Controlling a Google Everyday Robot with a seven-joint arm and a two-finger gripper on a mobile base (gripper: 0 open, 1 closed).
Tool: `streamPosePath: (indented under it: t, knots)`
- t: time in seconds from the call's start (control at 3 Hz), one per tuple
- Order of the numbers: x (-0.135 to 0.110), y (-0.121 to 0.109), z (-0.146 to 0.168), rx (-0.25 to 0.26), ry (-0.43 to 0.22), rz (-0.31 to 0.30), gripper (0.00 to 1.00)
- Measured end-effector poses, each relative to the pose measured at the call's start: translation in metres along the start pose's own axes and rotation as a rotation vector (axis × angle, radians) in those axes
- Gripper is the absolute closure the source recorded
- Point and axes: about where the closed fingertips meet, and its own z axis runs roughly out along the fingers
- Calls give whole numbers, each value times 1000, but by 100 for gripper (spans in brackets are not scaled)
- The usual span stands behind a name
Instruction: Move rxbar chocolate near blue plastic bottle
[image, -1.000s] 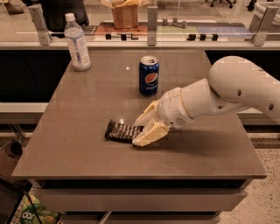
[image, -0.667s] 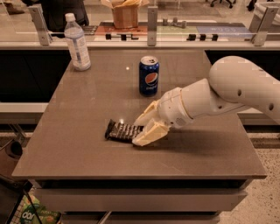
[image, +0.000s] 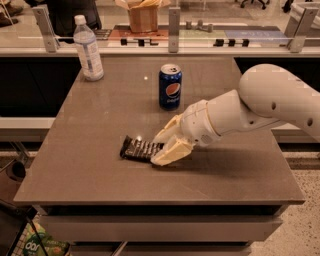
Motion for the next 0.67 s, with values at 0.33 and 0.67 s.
streamPosePath:
  t: [0.33,0.67]
  knots:
    - [0,0,0,0,0,0,100]
    - [0,0,0,0,-1,0,100]
